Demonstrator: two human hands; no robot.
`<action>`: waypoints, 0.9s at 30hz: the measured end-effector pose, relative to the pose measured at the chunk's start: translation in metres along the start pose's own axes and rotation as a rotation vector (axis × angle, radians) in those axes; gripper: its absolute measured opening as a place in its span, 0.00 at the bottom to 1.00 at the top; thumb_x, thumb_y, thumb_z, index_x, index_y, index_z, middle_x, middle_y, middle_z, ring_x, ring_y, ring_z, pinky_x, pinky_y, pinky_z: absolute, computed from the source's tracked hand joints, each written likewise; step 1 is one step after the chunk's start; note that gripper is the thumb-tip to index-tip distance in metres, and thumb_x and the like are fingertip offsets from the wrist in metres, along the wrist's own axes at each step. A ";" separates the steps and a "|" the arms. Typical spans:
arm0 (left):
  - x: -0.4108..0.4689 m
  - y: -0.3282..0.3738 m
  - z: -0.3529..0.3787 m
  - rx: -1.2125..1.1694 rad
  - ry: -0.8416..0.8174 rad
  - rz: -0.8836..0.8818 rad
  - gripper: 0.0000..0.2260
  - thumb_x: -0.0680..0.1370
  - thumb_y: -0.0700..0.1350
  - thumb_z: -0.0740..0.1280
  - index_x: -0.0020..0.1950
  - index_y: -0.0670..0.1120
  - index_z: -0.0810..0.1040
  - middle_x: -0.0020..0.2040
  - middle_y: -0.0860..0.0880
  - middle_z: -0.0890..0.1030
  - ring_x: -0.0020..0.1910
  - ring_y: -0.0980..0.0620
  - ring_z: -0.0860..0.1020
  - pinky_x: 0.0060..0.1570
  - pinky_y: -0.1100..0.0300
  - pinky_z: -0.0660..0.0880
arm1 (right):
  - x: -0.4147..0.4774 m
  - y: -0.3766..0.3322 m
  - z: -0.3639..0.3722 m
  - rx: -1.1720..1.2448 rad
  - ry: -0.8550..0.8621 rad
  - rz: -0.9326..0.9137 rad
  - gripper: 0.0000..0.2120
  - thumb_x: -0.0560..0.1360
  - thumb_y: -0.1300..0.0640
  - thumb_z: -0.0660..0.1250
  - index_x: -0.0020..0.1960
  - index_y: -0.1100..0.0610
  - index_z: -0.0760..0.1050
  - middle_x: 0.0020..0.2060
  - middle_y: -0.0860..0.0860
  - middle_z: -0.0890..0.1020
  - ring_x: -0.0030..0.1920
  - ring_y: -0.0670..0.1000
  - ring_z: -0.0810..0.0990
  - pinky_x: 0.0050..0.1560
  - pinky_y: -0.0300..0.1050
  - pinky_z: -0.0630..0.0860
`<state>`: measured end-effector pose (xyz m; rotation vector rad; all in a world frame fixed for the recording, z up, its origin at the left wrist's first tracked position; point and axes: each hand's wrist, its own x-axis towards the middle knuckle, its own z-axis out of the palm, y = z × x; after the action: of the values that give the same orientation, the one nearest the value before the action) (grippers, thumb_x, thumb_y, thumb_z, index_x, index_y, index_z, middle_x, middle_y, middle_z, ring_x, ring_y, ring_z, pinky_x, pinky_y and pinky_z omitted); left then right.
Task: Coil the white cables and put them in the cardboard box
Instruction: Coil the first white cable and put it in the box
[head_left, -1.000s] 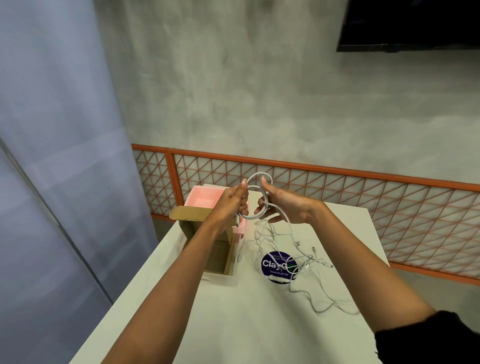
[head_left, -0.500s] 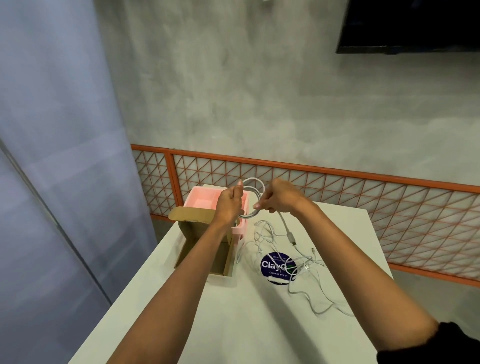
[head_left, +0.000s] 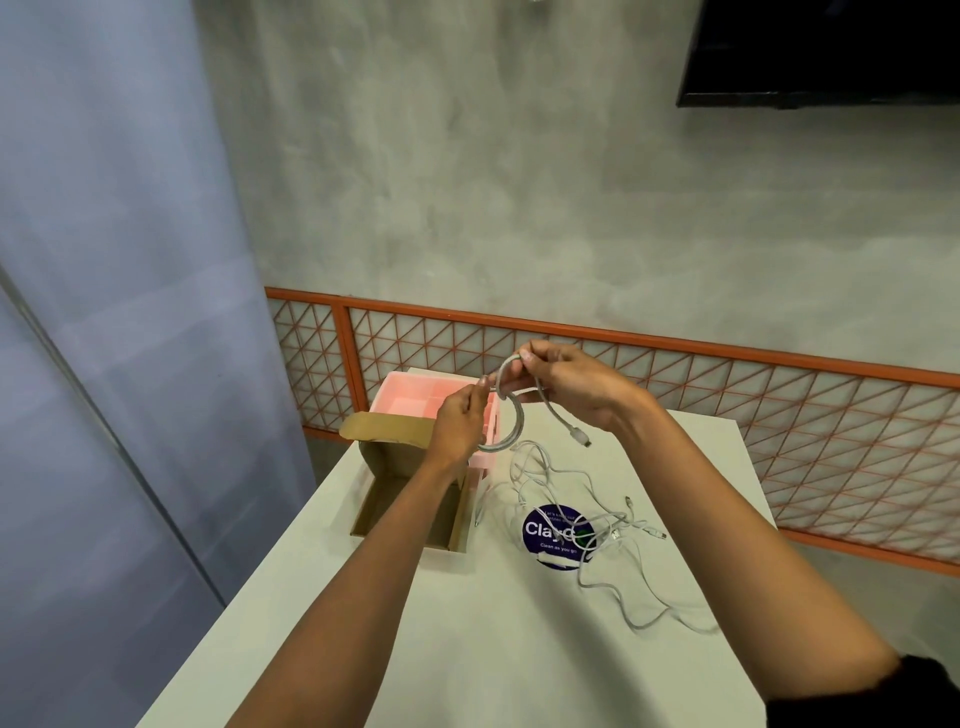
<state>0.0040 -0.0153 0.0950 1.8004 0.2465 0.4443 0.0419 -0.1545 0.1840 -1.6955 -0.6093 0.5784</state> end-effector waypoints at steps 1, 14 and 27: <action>0.000 -0.002 -0.001 0.002 0.010 0.000 0.14 0.83 0.49 0.53 0.44 0.45 0.73 0.31 0.53 0.71 0.31 0.56 0.71 0.27 0.71 0.69 | -0.001 -0.003 0.000 0.041 0.021 0.001 0.16 0.83 0.59 0.50 0.40 0.57 0.69 0.46 0.57 0.82 0.45 0.51 0.80 0.48 0.41 0.75; 0.005 0.005 -0.001 -0.203 -0.064 -0.114 0.17 0.83 0.52 0.54 0.37 0.47 0.69 0.25 0.56 0.67 0.26 0.57 0.66 0.34 0.59 0.65 | 0.004 0.019 -0.004 -0.294 0.359 0.061 0.15 0.66 0.64 0.77 0.41 0.59 0.71 0.35 0.55 0.78 0.33 0.52 0.82 0.37 0.44 0.82; 0.007 0.002 0.001 0.035 -0.072 0.105 0.15 0.83 0.51 0.52 0.42 0.49 0.72 0.32 0.53 0.72 0.32 0.57 0.71 0.34 0.61 0.70 | 0.011 0.026 0.022 -0.675 0.310 -0.050 0.06 0.75 0.59 0.69 0.46 0.61 0.83 0.39 0.55 0.84 0.37 0.49 0.80 0.38 0.42 0.75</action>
<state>0.0106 -0.0146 0.0978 1.8653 0.1108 0.4509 0.0378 -0.1359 0.1536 -2.3333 -0.6580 0.0535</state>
